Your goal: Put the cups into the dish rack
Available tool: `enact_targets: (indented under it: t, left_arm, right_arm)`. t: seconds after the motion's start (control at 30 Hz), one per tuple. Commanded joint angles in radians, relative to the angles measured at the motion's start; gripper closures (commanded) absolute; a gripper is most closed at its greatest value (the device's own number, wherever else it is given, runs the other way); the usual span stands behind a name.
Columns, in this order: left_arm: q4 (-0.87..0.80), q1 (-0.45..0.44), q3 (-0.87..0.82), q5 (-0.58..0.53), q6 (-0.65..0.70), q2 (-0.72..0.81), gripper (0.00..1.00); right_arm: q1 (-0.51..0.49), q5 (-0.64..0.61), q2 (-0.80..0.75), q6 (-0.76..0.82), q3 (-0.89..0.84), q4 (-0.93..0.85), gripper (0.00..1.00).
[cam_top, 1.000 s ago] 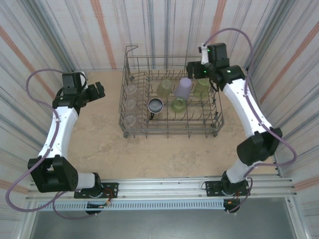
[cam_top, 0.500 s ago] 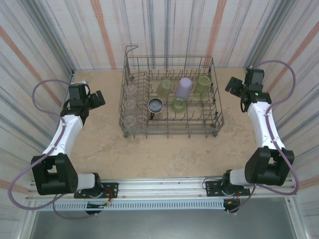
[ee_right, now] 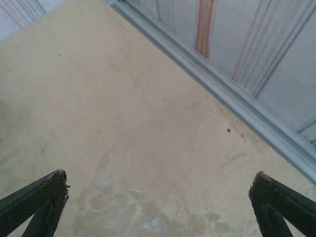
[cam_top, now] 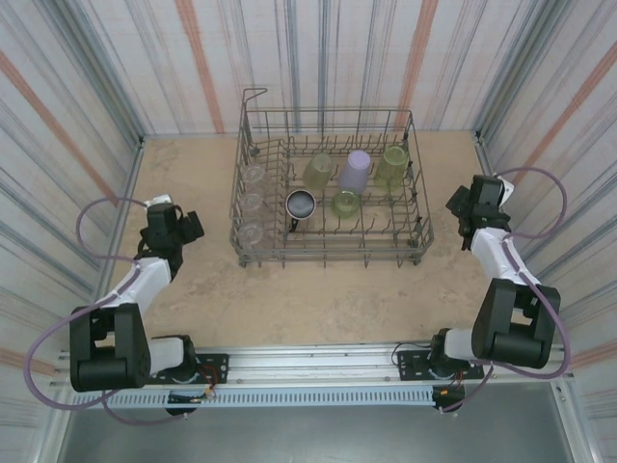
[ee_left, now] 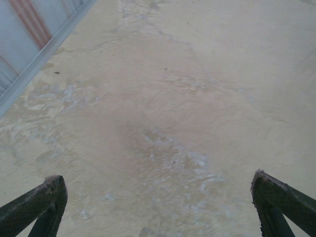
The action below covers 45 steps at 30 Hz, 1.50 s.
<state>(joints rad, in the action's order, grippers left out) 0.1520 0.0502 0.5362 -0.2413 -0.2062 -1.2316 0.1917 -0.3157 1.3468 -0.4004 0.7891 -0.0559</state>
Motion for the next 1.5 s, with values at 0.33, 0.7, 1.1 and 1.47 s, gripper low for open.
enact_targets:
  t: [0.33, 0.7, 1.1, 1.47]
  left_arm:
    - [0.376, -0.069, -0.085, -0.031, 0.144, -0.114, 0.01]
    - [0.659, -0.079, -0.152, 0.121, 0.229, -0.255, 0.01]
    - [0.66, -0.072, -0.14, 0.185, 0.247, -0.275, 0.01]
    - [0.653, -0.073, -0.137, 0.193, 0.251, -0.273, 0.01]
  right_arm:
    - [-0.055, -0.017, 0.069, 0.067, -0.247, 0.447, 0.01]
    - [-0.16, 0.058, 0.1, 0.218, -0.418, 0.845, 0.01]
    - [-0.177, 0.108, 0.2, 0.262, -0.421, 0.939, 0.01]
    - [-0.193, 0.097, 0.201, 0.279, -0.419, 0.942, 0.01]
